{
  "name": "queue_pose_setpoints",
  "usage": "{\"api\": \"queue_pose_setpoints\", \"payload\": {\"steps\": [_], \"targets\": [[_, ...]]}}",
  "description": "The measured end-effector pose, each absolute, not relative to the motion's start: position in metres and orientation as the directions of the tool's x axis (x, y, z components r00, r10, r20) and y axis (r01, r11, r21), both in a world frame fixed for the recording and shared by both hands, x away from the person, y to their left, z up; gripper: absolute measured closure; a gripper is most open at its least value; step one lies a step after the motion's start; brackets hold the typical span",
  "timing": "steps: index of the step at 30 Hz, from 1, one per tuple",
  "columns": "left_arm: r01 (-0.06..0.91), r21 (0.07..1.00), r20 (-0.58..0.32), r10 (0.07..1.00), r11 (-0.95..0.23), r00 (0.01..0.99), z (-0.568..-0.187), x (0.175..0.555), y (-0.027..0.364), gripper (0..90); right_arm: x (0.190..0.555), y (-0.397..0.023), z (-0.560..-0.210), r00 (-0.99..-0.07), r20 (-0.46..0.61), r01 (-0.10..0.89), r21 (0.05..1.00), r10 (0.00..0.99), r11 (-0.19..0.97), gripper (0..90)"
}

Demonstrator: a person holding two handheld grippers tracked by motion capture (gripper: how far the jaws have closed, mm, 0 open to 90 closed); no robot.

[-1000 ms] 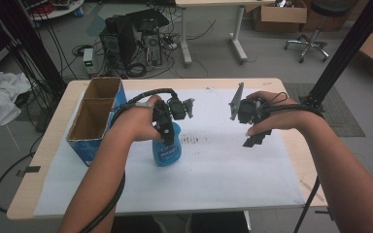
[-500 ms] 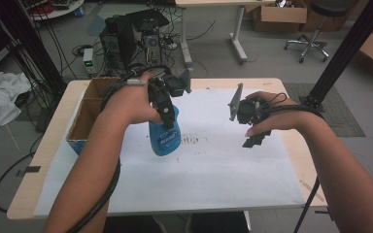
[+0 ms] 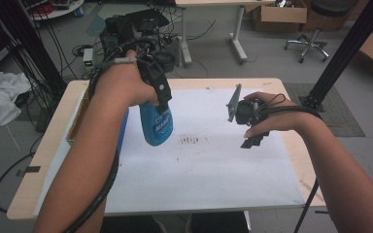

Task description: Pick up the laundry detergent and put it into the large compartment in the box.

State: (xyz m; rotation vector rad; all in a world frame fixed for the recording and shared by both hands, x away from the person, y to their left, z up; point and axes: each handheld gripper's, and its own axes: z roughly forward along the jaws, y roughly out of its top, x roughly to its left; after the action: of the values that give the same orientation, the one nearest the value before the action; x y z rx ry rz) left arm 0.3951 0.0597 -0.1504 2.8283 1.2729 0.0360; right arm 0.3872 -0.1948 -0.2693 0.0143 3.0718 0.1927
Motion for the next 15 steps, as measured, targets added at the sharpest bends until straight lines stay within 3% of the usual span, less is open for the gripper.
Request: {"api": "queue_pose_setpoints", "payload": {"steps": [15], "targets": [[0.857, 0.057, -0.015, 0.857, -0.513, 0.514, -0.101, 0.402, 0.094, 37.9, 0.383, -0.194, -0.268, -0.998, -0.059, 0.0, 0.121, 0.008, 0.993, 16.2]]}}
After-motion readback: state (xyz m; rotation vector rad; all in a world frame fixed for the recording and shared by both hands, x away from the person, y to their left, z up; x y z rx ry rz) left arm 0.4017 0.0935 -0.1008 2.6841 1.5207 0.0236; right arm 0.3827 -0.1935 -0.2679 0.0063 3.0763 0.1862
